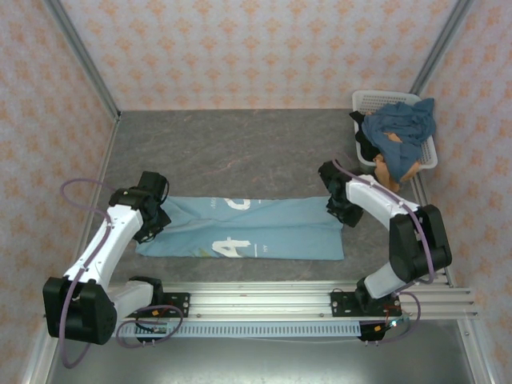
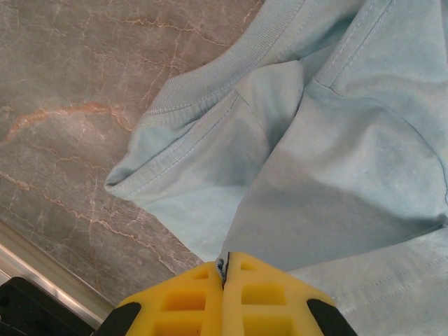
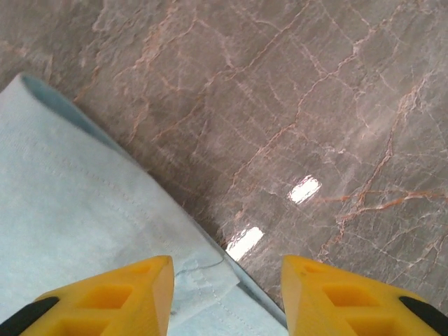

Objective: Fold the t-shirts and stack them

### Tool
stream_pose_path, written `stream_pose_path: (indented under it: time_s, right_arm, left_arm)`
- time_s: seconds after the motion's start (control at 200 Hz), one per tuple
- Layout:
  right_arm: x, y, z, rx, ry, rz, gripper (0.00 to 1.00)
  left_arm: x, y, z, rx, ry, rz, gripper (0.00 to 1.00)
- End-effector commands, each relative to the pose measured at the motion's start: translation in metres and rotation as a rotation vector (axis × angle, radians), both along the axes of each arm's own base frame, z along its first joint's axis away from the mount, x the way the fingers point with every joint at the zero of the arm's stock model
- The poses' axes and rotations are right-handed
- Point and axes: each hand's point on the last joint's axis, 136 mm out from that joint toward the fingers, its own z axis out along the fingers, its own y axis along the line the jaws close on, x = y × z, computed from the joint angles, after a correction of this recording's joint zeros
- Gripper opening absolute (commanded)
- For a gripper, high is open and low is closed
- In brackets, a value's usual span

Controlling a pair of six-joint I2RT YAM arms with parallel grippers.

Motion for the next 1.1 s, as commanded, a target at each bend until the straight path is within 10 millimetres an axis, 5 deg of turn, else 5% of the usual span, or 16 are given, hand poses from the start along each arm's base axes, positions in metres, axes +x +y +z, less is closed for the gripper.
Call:
stream_pose_path:
  time_s: [0.0, 0.57, 0.791, 0.881, 0.981, 1.096]
  right_arm:
    - [-0.003, 0.000, -0.006, 0.069, -0.027, -0.176, 0.46]
    - [0.010, 0.012, -0.025, 0.252, -0.052, -0.517, 0.45]
    - [-0.003, 0.009, -0.034, 0.219, 0.006, -0.512, 0.33]
    - [-0.007, 0.008, -0.036, 0.215, 0.011, -0.514, 0.20]
    - [-0.004, 0.004, -0.025, 0.201, -0.015, -0.496, 0.05]
    - [-0.002, 0.000, -0.009, 0.184, -0.032, -0.450, 0.01]
  left_arm:
    - [0.001, 0.006, -0.001, 0.043, -0.002, 0.005, 0.00]
    - [0.006, 0.003, -0.003, 0.033, -0.007, -0.005, 0.00]
    - [0.008, 0.003, -0.004, 0.034, -0.004, -0.005, 0.00]
    - [0.009, 0.004, -0.003, 0.037, -0.004, -0.005, 0.00]
    - [0.009, 0.006, -0.001, 0.048, -0.008, -0.003, 0.00]
    - [0.011, 0.009, 0.005, 0.068, -0.017, -0.002, 0.00]
